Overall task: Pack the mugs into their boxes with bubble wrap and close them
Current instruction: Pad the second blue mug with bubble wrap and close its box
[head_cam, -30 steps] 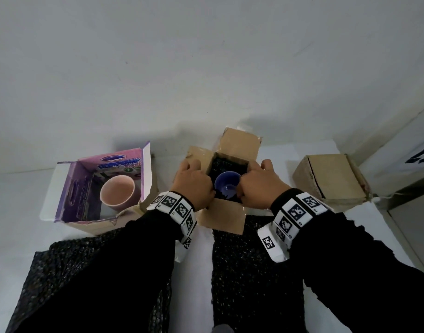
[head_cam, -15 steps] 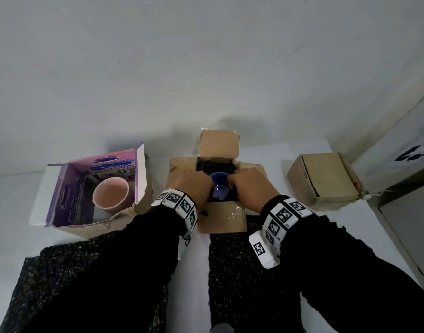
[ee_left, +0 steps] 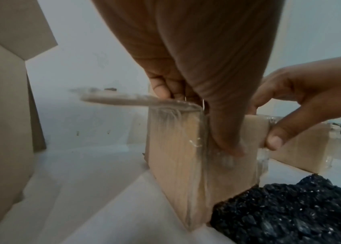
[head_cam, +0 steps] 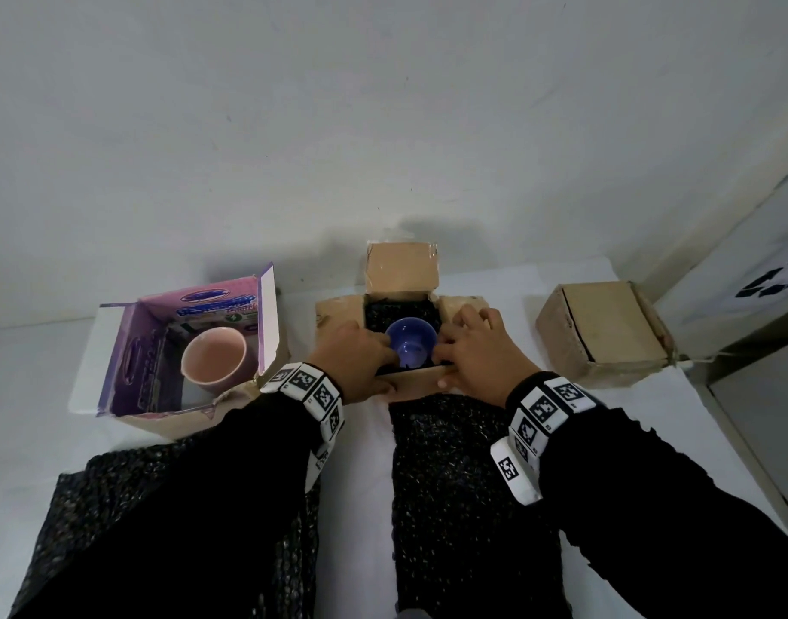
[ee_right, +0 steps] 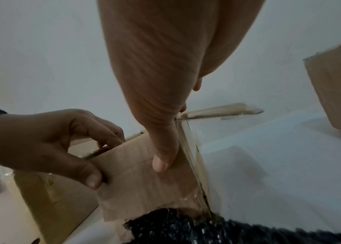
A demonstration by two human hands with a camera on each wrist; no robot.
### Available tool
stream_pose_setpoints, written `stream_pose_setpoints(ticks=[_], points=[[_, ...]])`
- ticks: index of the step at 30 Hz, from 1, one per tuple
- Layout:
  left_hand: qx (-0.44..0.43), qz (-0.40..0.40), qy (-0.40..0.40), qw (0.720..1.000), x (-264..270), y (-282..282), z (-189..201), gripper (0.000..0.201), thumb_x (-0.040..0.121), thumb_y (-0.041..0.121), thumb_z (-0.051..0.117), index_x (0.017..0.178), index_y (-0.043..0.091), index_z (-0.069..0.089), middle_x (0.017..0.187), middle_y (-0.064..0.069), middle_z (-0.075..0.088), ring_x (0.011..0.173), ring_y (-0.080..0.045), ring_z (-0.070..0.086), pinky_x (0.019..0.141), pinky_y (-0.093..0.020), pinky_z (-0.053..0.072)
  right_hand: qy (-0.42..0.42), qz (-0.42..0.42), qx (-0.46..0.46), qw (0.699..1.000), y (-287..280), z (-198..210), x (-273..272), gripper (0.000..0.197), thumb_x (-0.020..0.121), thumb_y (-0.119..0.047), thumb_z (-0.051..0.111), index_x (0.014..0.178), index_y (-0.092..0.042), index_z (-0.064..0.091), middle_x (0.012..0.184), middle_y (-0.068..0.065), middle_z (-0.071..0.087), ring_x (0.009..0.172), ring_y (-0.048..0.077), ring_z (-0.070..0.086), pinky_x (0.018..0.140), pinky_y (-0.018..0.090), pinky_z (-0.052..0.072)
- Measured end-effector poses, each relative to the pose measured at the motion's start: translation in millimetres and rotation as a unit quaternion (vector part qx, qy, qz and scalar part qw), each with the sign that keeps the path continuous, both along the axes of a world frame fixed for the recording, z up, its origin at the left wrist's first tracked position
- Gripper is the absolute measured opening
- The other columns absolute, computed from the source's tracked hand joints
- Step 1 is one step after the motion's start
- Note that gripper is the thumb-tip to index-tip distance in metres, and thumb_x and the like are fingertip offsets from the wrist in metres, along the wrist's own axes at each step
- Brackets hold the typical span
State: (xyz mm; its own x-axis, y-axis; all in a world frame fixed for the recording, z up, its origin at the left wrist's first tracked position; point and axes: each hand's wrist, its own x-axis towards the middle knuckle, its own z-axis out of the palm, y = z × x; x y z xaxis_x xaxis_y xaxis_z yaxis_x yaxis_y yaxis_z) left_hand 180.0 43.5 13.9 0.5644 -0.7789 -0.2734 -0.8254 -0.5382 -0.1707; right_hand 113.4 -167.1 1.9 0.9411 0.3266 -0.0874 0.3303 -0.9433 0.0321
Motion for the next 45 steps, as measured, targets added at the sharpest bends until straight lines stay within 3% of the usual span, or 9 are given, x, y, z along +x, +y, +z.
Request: stream_pose_setpoints(ticks=[6, 8, 10, 15, 21, 26, 34, 41, 45], points=[[-0.025, 0.038, -0.049, 0.998, -12.8, -0.6, -11.5, 0.029, 0.091, 0.048, 0.049, 0.107, 0.033, 0.068, 0.106, 0.012, 0.063, 0.102, -0.017, 0.047, 0.089, -0.036, 0.027, -0.057, -0.008, -0.034, 0.998, 6.0, -9.2, -4.2, 0.017, 0.068, -0.040, 0.075, 0.077, -0.028, 0.068, 0.079, -0.013, 0.063, 0.101, 0.026, 0.052, 0.089, 0.045, 0.022], [0.003, 0.038, -0.069, 0.997, -13.5, -4.9, -12.2, 0.024, 0.090, 0.046, 0.052, 0.097, 0.030, 0.069, 0.095, 0.012, 0.066, 0.095, -0.016, 0.051, 0.090, -0.037, 0.027, -0.078, -0.009, -0.022, 0.997, 6.7, -14.4, -6.3, 0.026, 0.065, -0.036, 0.079, 0.084, -0.026, 0.063, 0.073, -0.012, 0.064, 0.098, 0.026, 0.054, 0.091, 0.048, 0.023], [0.026, 0.039, -0.071, 0.996, -12.4, -8.7, -12.3, 0.024, 0.089, 0.047, 0.053, 0.091, 0.028, 0.068, 0.087, 0.011, 0.066, 0.088, -0.016, 0.055, 0.090, -0.037, 0.027, -0.083, -0.024, -0.025, 0.996, 7.5, -18.2, -6.9, 0.036, 0.068, -0.036, 0.077, 0.099, -0.026, 0.060, 0.076, -0.010, 0.066, 0.103, 0.026, 0.053, 0.096, 0.051, 0.020], [0.020, 0.031, -0.063, 0.997, -13.5, -10.5, -13.4, 0.022, 0.091, 0.045, 0.053, 0.091, 0.028, 0.068, 0.086, 0.009, 0.066, 0.079, -0.016, 0.060, 0.090, -0.035, 0.032, -0.060, -0.034, -0.018, 0.997, 10.0, -15.6, -5.1, 0.024, 0.077, -0.034, 0.070, 0.100, -0.027, 0.063, 0.088, -0.010, 0.067, 0.112, 0.025, 0.051, 0.101, 0.052, 0.011], [-0.033, 0.061, -0.028, 0.997, -22.7, -1.9, -18.4, 0.019, 0.093, 0.033, 0.055, 0.109, 0.025, 0.062, 0.111, 0.000, 0.053, 0.088, -0.023, 0.059, 0.069, -0.033, 0.044, -0.066, -0.051, -0.030, 0.996, 9.9, -17.4, -11.4, 0.014, 0.070, -0.036, 0.076, 0.077, -0.028, 0.067, 0.089, -0.009, 0.062, 0.107, 0.026, 0.053, 0.098, 0.053, 0.018], [-0.032, 0.061, -0.040, 0.997, -26.3, -4.8, -10.3, 0.014, 0.094, 0.031, 0.052, 0.102, 0.027, 0.063, 0.100, 0.006, 0.064, 0.094, -0.019, 0.062, 0.102, -0.036, 0.035, -0.023, -0.051, -0.022, 0.998, 13.3, -10.7, -7.9, 0.009, 0.082, -0.030, 0.066, 0.089, -0.026, 0.069, 0.088, -0.009, 0.068, 0.122, 0.028, 0.044, 0.107, 0.060, 0.005], [0.043, 0.164, -0.080, 0.982, -52.5, -36.1, 10.4, 0.020, 0.093, 0.019, 0.046, 0.077, 0.025, 0.056, 0.069, 0.006, 0.050, 0.100, -0.022, 0.049, 0.093, -0.039, 0.027, -0.008, -0.046, -0.032, 0.998, 15.5, -6.1, -15.3, 0.022, 0.089, -0.026, 0.056, 0.110, -0.019, 0.061, 0.102, -0.001, 0.069, 0.134, 0.030, 0.033, 0.107, 0.059, -0.007], [0.043, 0.212, -0.016, 0.976, -29.0, -33.3, 16.5, 0.038, 0.095, 0.040, 0.043, 0.062, 0.021, 0.049, 0.068, 0.009, 0.050, 0.096, -0.017, 0.047, 0.095, -0.043, 0.023, 0.024, -0.082, -0.015, 0.996, 21.1, -0.1, -13.4, 0.038, 0.084, -0.040, 0.049, 0.117, -0.023, 0.057, 0.121, 0.002, 0.059, 0.139, 0.024, 0.020, 0.107, 0.057, -0.012], [0.015, 0.180, -0.019, 0.983, -6.5, -17.3, 10.6, 0.038, 0.092, 0.053, 0.042, 0.088, 0.026, 0.068, 0.091, 0.009, 0.063, 0.097, -0.016, 0.049, 0.094, -0.043, 0.027, 0.003, -0.120, 0.044, 0.992, 18.4, 13.6, 4.2, 0.038, 0.087, -0.052, 0.038, 0.097, -0.028, 0.065, 0.107, 0.000, 0.059, 0.126, 0.023, 0.034, 0.106, 0.053, 0.007]])
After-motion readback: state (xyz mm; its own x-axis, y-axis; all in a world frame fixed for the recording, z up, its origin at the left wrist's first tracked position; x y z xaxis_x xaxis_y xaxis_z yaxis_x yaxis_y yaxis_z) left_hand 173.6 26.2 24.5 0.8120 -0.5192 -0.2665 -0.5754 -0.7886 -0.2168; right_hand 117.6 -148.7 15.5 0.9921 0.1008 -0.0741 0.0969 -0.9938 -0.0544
